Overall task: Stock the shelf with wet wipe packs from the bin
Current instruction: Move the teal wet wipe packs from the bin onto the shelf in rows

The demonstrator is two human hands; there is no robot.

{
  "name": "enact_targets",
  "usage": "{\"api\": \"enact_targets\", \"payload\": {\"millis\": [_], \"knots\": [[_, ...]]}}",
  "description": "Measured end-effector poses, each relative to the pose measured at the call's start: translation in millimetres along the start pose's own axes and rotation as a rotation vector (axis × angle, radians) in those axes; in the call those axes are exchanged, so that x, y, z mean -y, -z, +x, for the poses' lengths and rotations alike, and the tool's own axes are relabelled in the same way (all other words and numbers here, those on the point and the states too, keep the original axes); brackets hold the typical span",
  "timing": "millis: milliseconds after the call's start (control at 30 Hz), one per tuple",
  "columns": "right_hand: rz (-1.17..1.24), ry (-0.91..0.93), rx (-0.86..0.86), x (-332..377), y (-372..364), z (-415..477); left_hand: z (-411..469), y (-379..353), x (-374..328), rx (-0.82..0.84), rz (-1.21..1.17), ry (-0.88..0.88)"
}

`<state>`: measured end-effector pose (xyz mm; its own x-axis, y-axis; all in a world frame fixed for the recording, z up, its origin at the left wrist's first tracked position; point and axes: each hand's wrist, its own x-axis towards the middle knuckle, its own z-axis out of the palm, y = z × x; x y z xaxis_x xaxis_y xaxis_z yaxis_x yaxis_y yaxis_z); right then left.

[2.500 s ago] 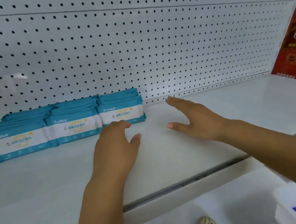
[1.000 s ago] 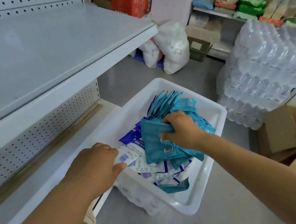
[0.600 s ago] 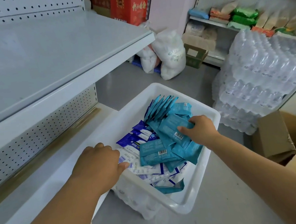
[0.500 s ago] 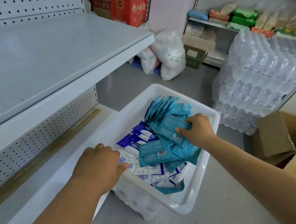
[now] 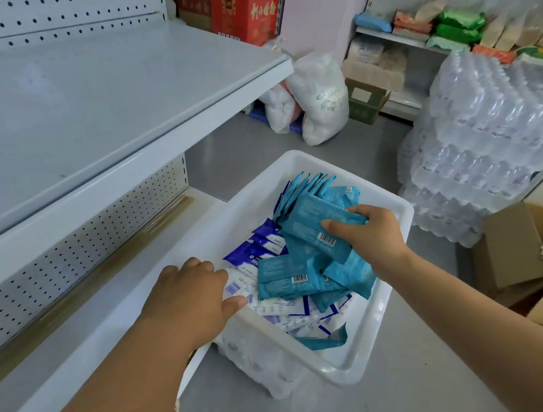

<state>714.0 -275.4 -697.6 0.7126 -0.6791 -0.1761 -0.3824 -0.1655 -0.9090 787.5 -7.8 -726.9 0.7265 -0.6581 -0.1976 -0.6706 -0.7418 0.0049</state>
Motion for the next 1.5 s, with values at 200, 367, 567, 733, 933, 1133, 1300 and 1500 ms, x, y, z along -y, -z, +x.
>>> {"api": "enact_targets", "payload": {"millis": [200,367,567,733,933,1133,1300,1500], "knots": [[0.382,-0.036,0.202,25.5,-17.8,-22.2,-10.9,20.0,-6.7,-0.103,-0.306,0.12],[0.561,-0.026,0.353,58.7,-52.1,-34.9,-28.7,51.5,-5.3,-0.3,-1.115,0.304],[0.684,0.1,0.569,122.6,-101.8,-68.4,-54.4,90.2,25.8,-0.71,-1.604,0.352],[0.67,0.231,0.617,174.8,-145.0,-101.3,-87.0,127.1,65.4,-0.968,-1.758,0.372],[0.624,0.401,0.562,229.2,-204.2,-134.1,-139.3,150.5,144.5,-1.198,-1.663,0.467],[0.715,0.335,0.612,271.0,-277.1,-181.7,-195.5,139.1,198.0,-1.395,-1.69,0.57],[0.807,0.246,0.702,293.6,-322.4,-227.8,-237.9,129.0,219.8,-1.543,-1.733,0.628],[0.639,0.337,0.894,267.9,-354.5,-249.3,-276.6,125.2,227.7,-1.597,-1.951,0.592]]}}
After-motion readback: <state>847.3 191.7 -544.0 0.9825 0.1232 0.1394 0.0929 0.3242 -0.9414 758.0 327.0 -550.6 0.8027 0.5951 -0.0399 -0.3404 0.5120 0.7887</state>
